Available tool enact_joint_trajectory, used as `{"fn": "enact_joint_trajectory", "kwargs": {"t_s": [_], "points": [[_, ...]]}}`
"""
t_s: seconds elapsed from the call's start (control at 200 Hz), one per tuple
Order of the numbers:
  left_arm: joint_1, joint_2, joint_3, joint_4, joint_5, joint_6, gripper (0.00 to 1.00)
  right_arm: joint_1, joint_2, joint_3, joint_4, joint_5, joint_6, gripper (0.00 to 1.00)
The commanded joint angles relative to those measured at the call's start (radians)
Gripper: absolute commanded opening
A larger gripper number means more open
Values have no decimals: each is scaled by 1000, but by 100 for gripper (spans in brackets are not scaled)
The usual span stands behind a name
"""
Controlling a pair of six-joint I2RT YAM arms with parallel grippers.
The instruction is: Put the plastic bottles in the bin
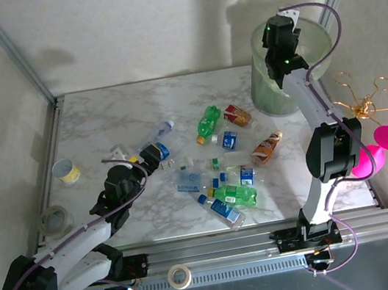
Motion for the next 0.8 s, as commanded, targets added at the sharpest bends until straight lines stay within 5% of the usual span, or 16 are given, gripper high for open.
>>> {"fn": "enact_joint_trajectory", "kwargs": {"t_s": [0.0, 0.416, 0.796], "points": [[12, 11, 19, 5, 13, -3, 100, -16, -7, -6, -6, -14, 28, 56], [18, 162, 126, -50, 119, 29, 100, -21, -39, 61, -102, -60, -15, 98], [-16, 287, 306, -217, 220, 135, 100, 27, -281, -97, -102, -245, 117, 99]]}}
